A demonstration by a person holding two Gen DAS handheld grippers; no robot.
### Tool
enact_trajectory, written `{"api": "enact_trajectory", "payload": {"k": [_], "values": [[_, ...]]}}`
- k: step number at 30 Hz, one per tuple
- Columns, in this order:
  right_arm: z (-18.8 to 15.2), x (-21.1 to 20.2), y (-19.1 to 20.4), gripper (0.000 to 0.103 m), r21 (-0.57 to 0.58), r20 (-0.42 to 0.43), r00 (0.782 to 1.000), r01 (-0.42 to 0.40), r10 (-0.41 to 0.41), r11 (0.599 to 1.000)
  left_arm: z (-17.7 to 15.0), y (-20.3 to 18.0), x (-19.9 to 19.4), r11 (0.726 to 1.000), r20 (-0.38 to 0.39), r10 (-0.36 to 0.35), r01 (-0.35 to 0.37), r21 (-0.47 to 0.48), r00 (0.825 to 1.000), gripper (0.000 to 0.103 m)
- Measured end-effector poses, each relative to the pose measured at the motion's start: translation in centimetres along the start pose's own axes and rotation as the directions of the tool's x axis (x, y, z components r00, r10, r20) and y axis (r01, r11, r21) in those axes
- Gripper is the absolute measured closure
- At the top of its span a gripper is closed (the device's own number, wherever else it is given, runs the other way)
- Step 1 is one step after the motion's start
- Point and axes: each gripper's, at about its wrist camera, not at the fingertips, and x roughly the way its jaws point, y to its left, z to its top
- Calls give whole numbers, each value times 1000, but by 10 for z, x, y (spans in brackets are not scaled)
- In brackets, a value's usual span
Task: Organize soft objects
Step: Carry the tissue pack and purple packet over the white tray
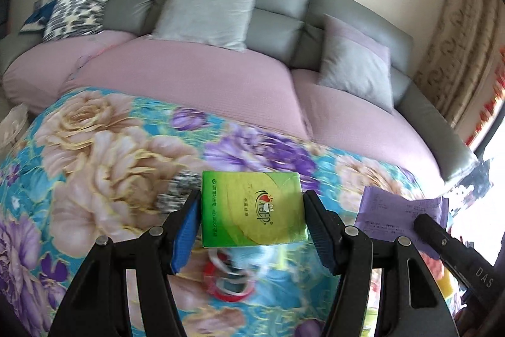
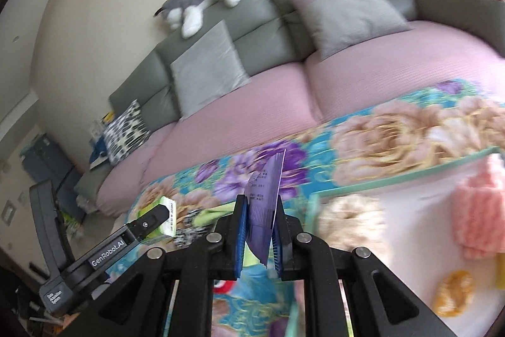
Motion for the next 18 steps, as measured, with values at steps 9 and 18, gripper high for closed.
{"api": "enact_trajectory", "payload": {"k": [9, 18], "values": [[0, -61, -61, 88, 99, 90, 985, 141, -150, 985, -22, -80, 7, 987, -35, -94, 98, 129, 995, 37], [-1, -70, -107, 88, 157, 82, 972, 206, -221, 966, -51, -145, 29, 948, -76, -120, 137, 286, 990, 37]]}}
